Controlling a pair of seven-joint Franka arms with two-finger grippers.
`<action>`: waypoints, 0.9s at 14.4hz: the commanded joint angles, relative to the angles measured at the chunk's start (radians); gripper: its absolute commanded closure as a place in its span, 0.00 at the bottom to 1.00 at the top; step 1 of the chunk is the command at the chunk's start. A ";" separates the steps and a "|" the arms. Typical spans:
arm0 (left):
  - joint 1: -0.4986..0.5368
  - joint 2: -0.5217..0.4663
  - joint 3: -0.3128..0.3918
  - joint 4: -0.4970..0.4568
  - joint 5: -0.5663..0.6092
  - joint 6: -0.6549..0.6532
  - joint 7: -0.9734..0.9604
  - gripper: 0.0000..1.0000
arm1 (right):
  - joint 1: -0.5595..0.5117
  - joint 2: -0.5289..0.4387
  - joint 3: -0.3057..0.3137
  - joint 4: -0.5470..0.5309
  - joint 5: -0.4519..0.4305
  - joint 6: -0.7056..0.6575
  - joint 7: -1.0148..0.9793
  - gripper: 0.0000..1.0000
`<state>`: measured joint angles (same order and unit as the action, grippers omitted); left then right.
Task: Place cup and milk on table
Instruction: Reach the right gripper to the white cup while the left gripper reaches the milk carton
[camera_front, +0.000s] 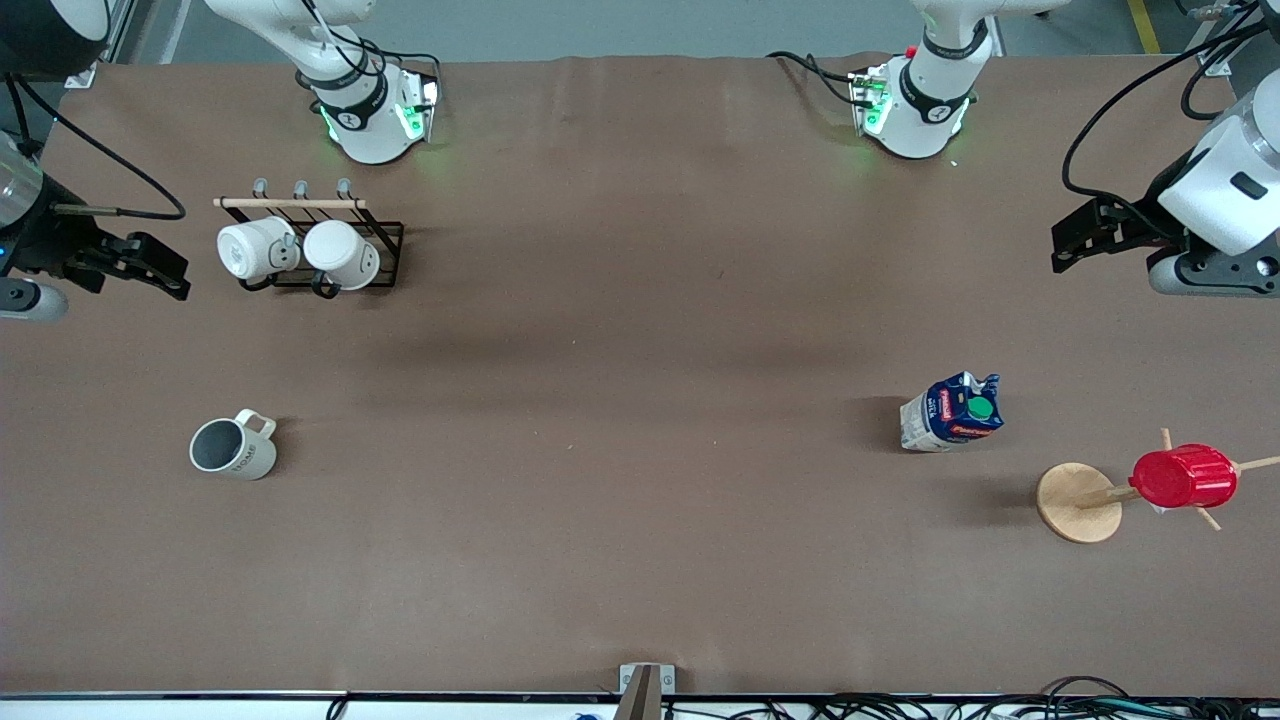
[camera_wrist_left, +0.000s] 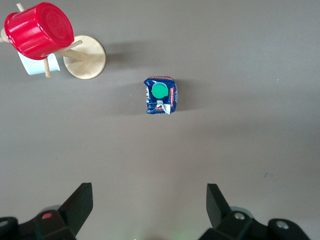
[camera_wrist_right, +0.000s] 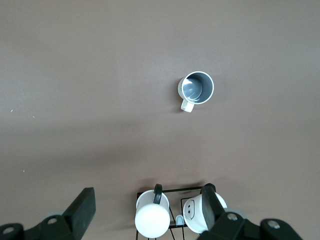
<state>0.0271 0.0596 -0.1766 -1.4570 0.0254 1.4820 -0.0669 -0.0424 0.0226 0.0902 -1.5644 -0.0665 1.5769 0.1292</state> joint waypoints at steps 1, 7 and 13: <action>-0.001 -0.007 0.005 0.012 -0.004 -0.003 0.013 0.00 | -0.010 -0.030 0.008 -0.036 0.001 0.015 -0.011 0.06; -0.004 0.078 0.005 -0.017 -0.004 0.079 -0.007 0.00 | -0.014 -0.030 0.006 -0.036 0.025 0.017 -0.028 0.06; 0.013 0.086 0.003 -0.327 0.011 0.457 -0.080 0.00 | -0.030 -0.021 0.003 -0.039 0.024 0.077 -0.028 0.06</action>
<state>0.0378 0.1859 -0.1725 -1.6806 0.0265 1.8677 -0.1067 -0.0468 0.0226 0.0888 -1.5683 -0.0591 1.6191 0.1149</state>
